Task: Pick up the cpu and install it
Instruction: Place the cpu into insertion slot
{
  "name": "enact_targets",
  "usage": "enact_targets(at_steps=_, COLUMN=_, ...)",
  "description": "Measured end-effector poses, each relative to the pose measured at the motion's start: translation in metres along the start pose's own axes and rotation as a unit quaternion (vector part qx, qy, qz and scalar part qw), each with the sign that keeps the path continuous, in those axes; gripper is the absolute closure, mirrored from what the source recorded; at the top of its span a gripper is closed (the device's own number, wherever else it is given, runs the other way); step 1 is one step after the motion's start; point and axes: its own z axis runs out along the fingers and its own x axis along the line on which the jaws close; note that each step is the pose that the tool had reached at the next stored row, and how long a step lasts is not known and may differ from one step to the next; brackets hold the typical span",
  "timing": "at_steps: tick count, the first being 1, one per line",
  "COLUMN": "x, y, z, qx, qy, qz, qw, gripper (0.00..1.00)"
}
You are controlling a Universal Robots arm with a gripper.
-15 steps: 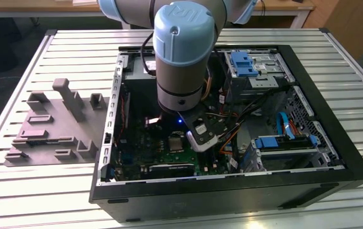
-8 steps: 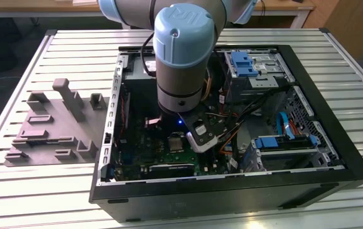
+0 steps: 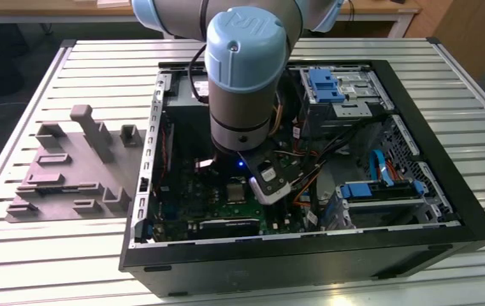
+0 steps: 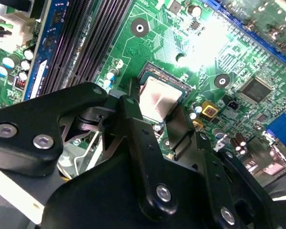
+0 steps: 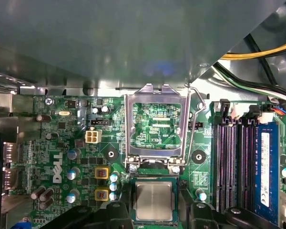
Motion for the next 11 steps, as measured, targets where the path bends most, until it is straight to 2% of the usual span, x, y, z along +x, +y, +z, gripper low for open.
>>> enact_targets(at_steps=11, x=0.0, y=-0.0008, z=-0.0006, qx=0.0006, qy=0.0001, qz=0.001, qw=1.0, gripper=0.53)
